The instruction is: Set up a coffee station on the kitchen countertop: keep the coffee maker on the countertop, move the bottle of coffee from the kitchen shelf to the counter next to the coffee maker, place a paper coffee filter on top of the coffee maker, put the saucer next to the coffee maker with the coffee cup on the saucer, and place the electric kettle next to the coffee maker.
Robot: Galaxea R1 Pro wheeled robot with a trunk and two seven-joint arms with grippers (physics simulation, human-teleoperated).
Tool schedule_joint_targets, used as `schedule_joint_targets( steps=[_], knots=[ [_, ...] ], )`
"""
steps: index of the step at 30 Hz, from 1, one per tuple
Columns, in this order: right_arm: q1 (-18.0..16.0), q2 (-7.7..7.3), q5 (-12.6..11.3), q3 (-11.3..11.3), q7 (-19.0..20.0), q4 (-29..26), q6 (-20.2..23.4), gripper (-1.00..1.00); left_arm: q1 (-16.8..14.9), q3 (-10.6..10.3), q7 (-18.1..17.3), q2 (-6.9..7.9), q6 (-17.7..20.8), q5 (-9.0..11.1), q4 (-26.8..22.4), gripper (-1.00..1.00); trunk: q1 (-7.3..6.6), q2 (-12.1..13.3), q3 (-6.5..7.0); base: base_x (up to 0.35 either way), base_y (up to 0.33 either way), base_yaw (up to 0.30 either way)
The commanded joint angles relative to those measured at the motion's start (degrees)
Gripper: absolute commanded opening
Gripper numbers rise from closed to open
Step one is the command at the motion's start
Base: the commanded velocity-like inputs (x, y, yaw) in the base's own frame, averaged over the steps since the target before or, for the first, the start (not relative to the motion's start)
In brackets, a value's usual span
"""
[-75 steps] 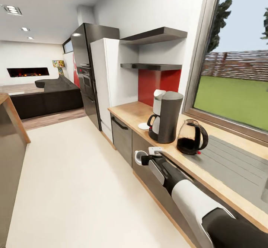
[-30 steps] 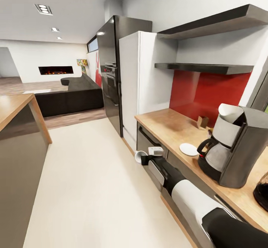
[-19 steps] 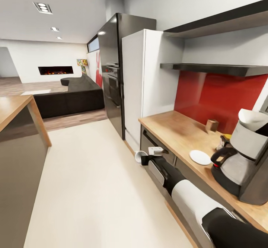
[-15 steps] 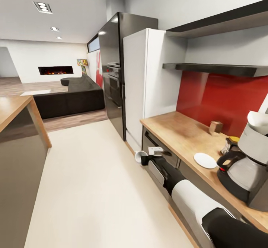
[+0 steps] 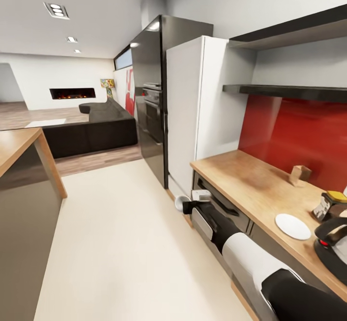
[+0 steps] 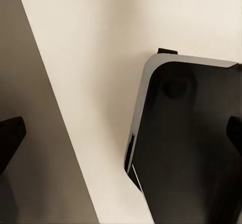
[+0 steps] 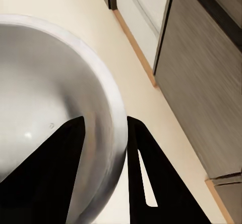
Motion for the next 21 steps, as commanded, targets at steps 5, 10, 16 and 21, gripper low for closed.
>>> schedule_joint_targets(
  steps=[5, 10, 16, 21],
  knots=[
    [-0.1, -0.04, -0.6, 0.4, -0.5, 0.0, 0.2, -1.0, -0.1, 0.4, 0.1, -0.04, -0.3, -0.6, 0.1, 1.0, 0.07, -0.1, 0.32, 0.307, 0.155, 0.0],
    [-0.1, -0.04, -0.6, 0.4, -0.5, 0.0, 0.2, -1.0, -0.1, 0.4, 0.1, -0.09, -0.3, -0.6, 0.1, 1.0, 0.07, -0.1, 0.54, 0.311, 0.141, 0.0],
    [-0.1, -0.04, -0.6, 0.4, -0.5, 0.0, 0.2, -1.0, -0.1, 0.3, 0.1, -0.24, -0.3, -0.6, 0.1, 1.0, 0.07, -0.1, 0.54, 0.312, 0.139, -0.001],
    [-0.1, -0.04, -0.7, 0.4, -0.6, -0.1, 0.2, -1.0, -0.1, 0.3, 0.1, -0.28, -0.3, -0.6, 0.1, 1.0, 0.07, -0.1, 0.66, 0.312, 0.139, -0.211]
  ],
)
